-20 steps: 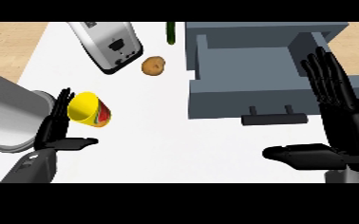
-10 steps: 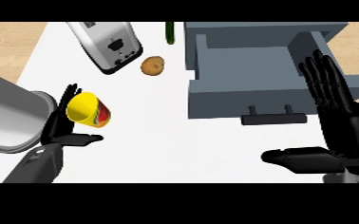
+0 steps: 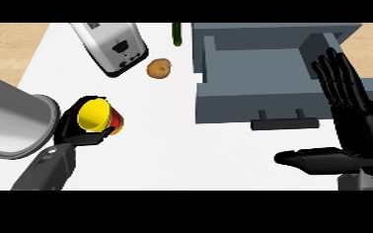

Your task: Pick up the cup, place it into the drawer and close the drawer

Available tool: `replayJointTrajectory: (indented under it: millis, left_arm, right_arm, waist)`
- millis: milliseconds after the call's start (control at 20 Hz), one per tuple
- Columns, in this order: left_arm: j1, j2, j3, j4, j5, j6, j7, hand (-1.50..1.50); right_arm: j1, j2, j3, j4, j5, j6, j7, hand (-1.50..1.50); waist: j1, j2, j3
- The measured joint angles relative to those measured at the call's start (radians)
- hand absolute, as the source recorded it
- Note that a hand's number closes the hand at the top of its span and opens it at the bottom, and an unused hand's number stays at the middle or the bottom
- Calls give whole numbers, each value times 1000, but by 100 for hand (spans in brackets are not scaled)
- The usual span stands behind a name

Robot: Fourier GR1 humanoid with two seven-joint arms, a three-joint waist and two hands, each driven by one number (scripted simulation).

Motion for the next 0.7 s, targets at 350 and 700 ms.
replayJointTrajectory:
  millis: [350,700]
  left_arm:
    - [-2,-34,5,-34,32,-52,20,150]
    - [33,-54,59,-79,83,39,-57,150]
  right_arm:
    - [-6,-7,-12,15,0,0,2,-150]
    - [10,-4,-2,-15,15,-5,16,-150]
  waist:
    - [3,-1,0]
    - [9,-4,1]
